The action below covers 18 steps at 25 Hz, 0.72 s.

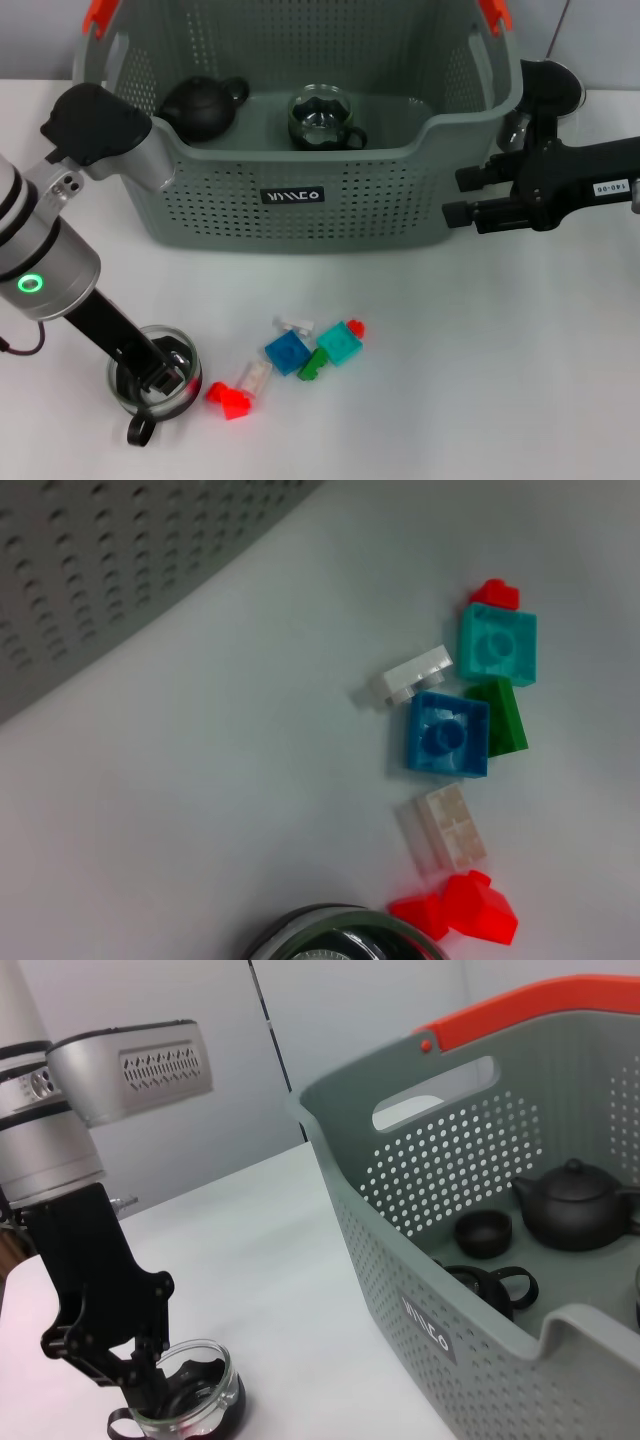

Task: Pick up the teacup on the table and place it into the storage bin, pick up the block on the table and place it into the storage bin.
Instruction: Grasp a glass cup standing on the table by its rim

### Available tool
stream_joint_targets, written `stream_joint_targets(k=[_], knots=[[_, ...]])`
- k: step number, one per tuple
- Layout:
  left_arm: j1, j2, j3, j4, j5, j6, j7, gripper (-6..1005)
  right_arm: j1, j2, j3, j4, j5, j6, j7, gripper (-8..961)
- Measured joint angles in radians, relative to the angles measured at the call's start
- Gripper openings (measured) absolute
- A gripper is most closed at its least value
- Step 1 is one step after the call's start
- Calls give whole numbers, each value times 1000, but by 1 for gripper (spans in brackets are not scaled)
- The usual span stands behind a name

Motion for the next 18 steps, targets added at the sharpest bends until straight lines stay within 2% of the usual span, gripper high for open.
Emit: stream_joint_targets(k=[16, 18], knots=[[-7, -6, 9, 1, 1, 24, -43, 86, 1, 2, 0, 6, 0, 0, -8, 646], [-7, -6, 9, -7, 1, 15, -43, 166, 0, 2, 0, 7, 0, 0, -9, 645]])
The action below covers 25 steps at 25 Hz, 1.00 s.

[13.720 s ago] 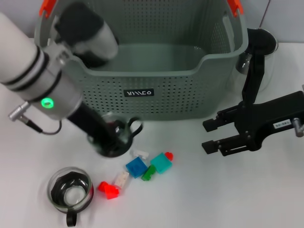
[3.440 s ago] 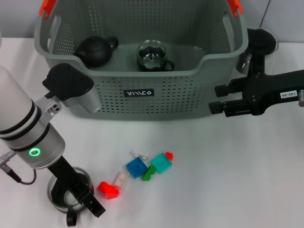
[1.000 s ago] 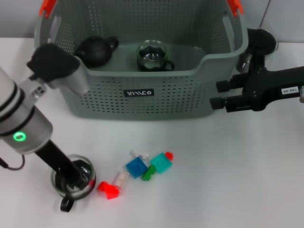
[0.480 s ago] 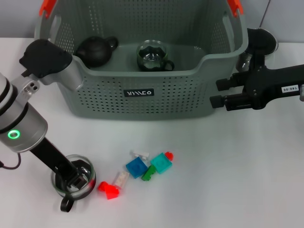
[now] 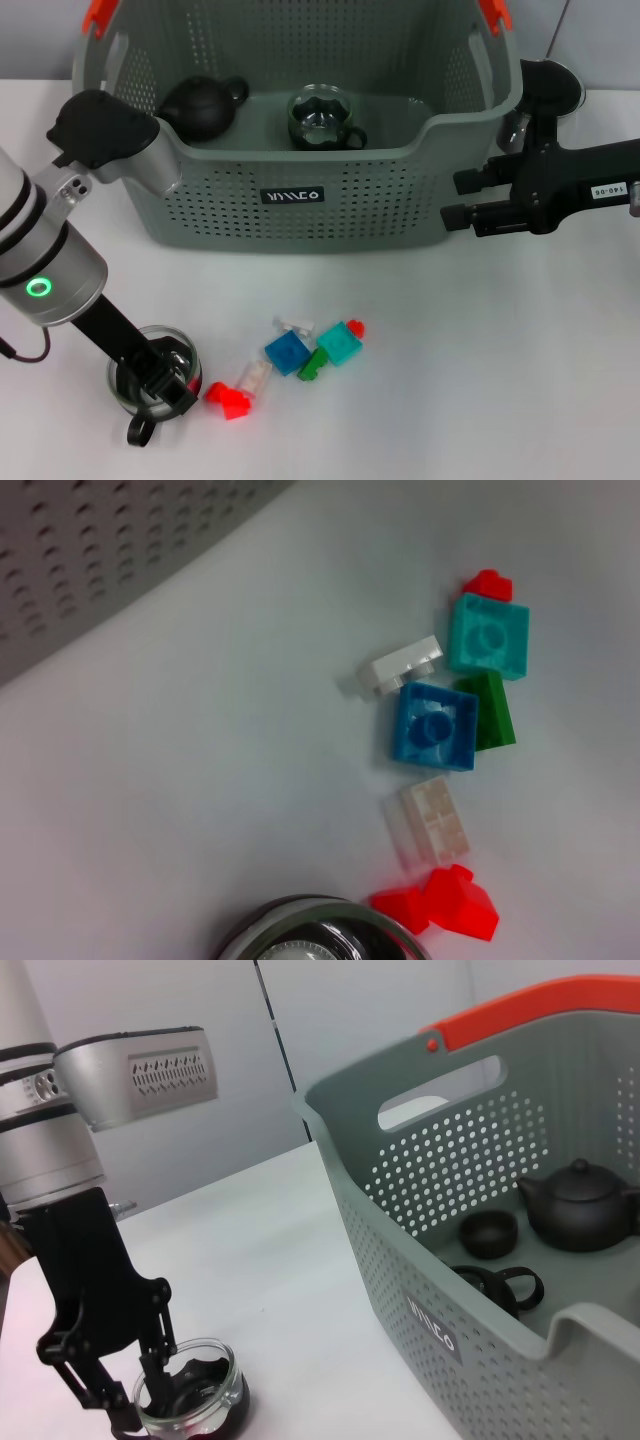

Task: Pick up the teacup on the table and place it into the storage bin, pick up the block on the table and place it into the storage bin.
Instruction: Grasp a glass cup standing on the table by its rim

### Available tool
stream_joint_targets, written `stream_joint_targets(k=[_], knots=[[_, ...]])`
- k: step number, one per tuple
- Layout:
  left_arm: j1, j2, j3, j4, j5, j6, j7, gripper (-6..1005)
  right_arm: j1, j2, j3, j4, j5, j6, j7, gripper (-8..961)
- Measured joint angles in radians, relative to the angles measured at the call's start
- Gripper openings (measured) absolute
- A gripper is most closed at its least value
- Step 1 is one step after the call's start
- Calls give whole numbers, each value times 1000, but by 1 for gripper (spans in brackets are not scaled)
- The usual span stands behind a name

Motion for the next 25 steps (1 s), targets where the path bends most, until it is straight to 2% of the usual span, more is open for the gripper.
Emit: stream_joint_targets(k=[3, 6, 17, 25], knots=[[0, 1, 0, -12, 0, -7, 2, 287, -4, 0, 0, 0, 0, -3, 0, 644], [0, 1, 2, -14, 0, -7, 3, 524, -6, 0, 0, 1, 0, -5, 0, 644], [0, 5, 20, -69, 0, -60, 9, 591, -10, 0, 0, 1, 0, -7, -2, 644], [-5, 7, 39, -116, 1, -102, 16, 592, -11, 1, 0, 1, 0, -6, -2, 645]])
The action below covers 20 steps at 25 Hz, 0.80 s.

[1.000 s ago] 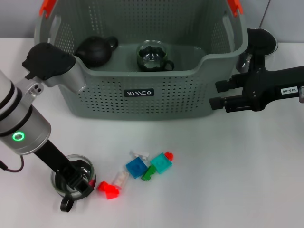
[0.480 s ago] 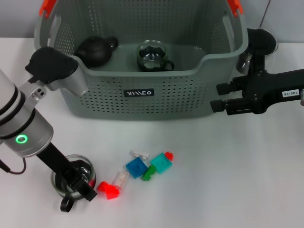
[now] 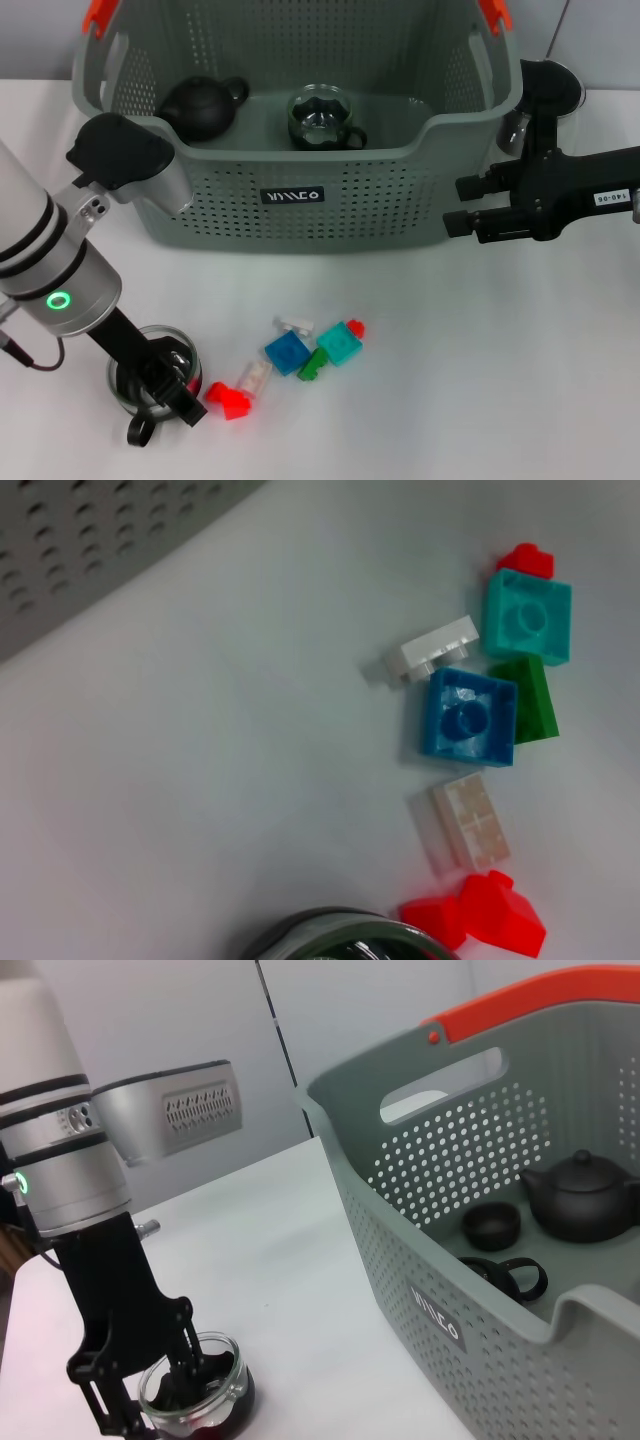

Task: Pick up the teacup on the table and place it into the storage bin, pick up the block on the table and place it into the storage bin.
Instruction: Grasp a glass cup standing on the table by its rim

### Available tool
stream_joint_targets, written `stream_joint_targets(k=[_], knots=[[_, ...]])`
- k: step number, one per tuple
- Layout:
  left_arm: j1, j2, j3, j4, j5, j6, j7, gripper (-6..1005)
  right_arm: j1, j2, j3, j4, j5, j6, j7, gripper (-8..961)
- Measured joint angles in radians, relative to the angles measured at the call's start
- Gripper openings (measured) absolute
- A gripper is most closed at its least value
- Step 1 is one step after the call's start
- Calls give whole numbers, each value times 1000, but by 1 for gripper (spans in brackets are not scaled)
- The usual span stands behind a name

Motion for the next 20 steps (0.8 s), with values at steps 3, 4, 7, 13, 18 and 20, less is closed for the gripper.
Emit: stream_joint_targets(k=[3, 4, 7, 13, 18, 20], knots=[[0, 0, 0, -5, 1, -12, 4, 591, 0, 0, 0, 0, 0, 3, 0, 645], [1, 0, 0, -6, 1, -14, 4, 591, 0, 1, 0, 0, 0, 5, 0, 645], [1, 0, 0, -16, 3, -21, 5, 591, 0, 1, 0, 0, 0, 5, 0, 646], [-1, -5, 0, -32, 25, -38, 15, 592, 0, 1, 0, 0, 0, 6, 0, 644], [0, -5, 4, -33, 26, -50, 19, 591, 0, 1, 0, 0, 0, 6, 0, 645], [2, -4, 14, -33, 27, -60, 20, 591, 0, 1, 0, 0, 0, 7, -1, 645]])
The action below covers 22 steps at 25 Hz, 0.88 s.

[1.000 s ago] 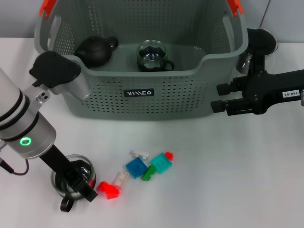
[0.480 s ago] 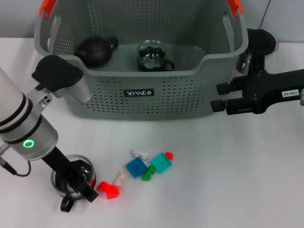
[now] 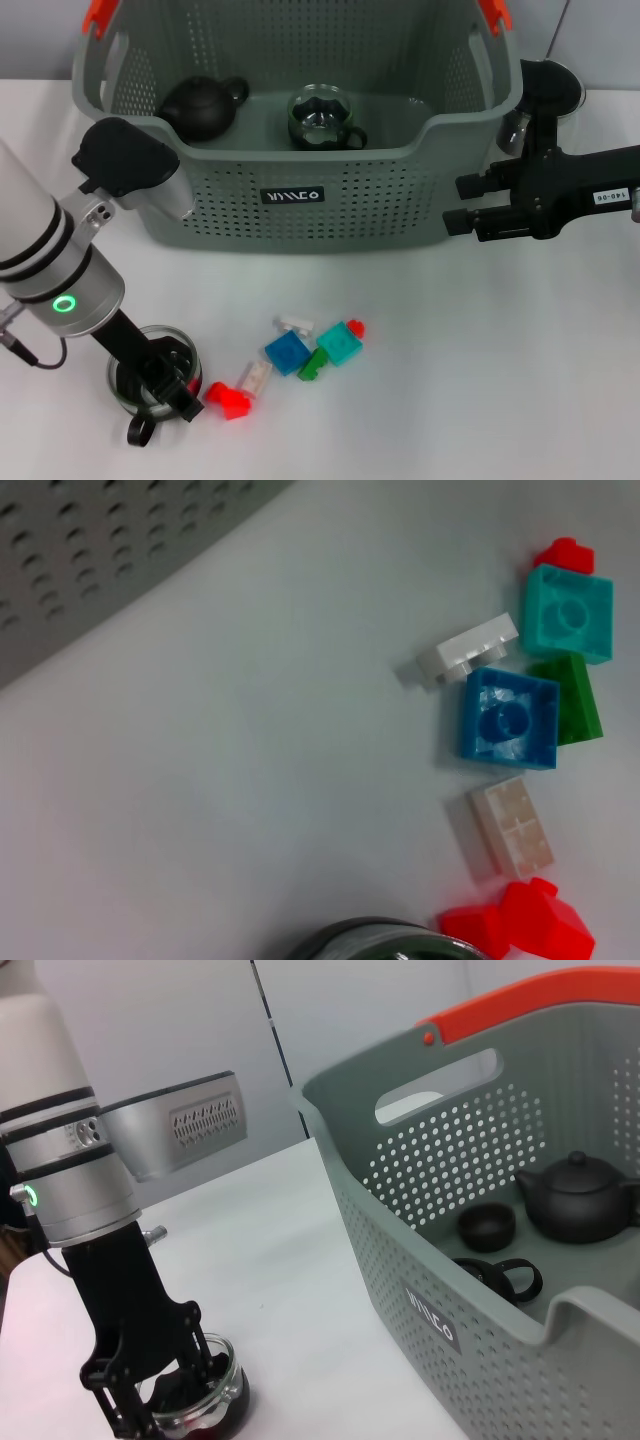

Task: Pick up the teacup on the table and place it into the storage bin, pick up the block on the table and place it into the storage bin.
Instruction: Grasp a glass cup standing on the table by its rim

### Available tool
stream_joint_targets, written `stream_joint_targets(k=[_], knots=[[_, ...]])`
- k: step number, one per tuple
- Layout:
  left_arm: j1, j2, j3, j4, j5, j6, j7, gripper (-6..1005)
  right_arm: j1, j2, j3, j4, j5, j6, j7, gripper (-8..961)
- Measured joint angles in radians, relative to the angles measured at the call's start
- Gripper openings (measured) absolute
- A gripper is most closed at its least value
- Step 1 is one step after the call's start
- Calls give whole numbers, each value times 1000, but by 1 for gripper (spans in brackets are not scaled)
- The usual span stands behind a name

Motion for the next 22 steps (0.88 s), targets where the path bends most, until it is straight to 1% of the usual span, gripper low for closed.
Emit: stream_joint_targets(k=[7, 22], knots=[[4, 0, 21, -1, 22, -19, 6, 583, 0, 0, 0, 0, 0, 1, -1, 646], [4, -1, 22, -11, 22, -18, 19, 513, 0, 0, 2, 0, 0, 7, -1, 646]])
